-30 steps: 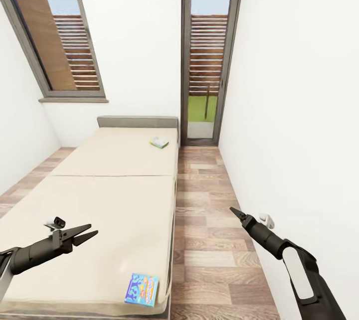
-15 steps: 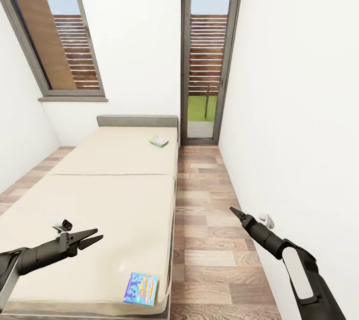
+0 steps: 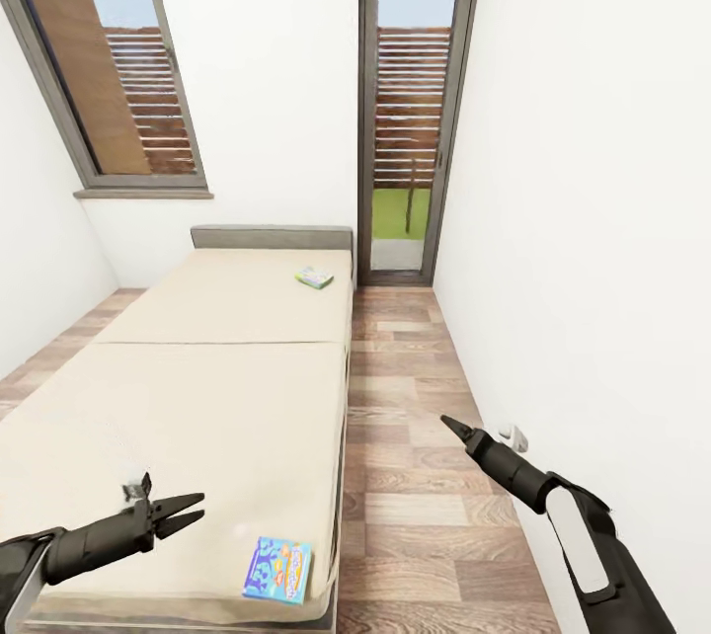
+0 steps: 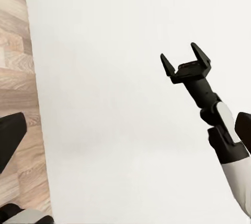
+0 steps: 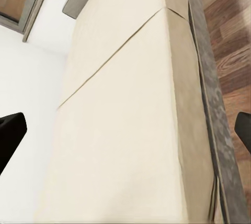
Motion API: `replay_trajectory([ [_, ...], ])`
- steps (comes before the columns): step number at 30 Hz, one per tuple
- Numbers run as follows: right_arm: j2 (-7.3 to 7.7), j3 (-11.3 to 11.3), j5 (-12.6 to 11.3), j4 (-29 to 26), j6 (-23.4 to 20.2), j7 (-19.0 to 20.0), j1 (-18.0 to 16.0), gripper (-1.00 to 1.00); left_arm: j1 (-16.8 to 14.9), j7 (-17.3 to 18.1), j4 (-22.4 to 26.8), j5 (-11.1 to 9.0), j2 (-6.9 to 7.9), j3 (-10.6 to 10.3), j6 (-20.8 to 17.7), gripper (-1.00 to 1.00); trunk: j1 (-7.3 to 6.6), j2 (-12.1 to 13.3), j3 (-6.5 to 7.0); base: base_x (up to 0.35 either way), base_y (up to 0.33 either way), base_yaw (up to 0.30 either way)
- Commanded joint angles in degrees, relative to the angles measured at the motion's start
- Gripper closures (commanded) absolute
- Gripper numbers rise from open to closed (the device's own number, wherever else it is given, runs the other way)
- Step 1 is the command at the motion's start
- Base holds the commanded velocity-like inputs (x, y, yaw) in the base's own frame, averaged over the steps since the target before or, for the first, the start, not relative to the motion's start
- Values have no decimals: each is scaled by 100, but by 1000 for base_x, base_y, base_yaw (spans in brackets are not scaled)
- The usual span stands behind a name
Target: Put all the toys in the child's room - the three board games (two on the bed and one on the table), the two jigsaw puzzles on the table, and the tennis ball on the table - inside the toy box on the table in the child's room.
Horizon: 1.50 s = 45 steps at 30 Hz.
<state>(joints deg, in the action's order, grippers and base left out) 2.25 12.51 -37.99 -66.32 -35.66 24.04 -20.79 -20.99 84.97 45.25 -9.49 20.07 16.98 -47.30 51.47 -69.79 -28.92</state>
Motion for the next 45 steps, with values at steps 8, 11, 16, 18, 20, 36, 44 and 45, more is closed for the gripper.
replay_trajectory([
  [8,-60,-178,-27,87,-45,-306,-4,-100,-23,-556,-917,-1,-132,-2,777,-100,176,-326,-150,0,0,0],
  [11,-78,-190,-40,124,-38,-574,-4,-100,-24,-840,-1118,1,-220,-2,1060,-100,242,-446,-204,0,0,0],
  [16,-87,-195,-49,147,-31,-731,-4,-100,-24,-1209,-1374,3,-263,-2,1324,-100,352,-647,-293,0,0,0],
  [18,-90,-197,-50,152,-30,-752,-4,-100,-23,-1293,-1470,1,-269,-2,1442,-100,396,-727,-329,0,0,0],
  [20,-96,-213,-50,149,-30,-762,-4,-100,-21,-1342,-1534,1,-272,-2,1511,-100,440,-807,-365,0,0,0],
  [36,-93,-306,-40,272,-21,-783,-37,-100,-23,-1387,-1606,0,-344,-2,1584,-100,791,-1449,-652,0,0,0],
  [44,-103,-377,-40,289,-29,-785,-39,-100,-20,-1400,-1626,-3,-354,-2,1583,-100,967,-1770,-796,0,0,0],
  [45,-102,-388,-38,289,-29,-784,-39,-100,-20,-1401,-1638,-2,-356,-2,1583,-100,989,-1810,-814,0,0,0],
])
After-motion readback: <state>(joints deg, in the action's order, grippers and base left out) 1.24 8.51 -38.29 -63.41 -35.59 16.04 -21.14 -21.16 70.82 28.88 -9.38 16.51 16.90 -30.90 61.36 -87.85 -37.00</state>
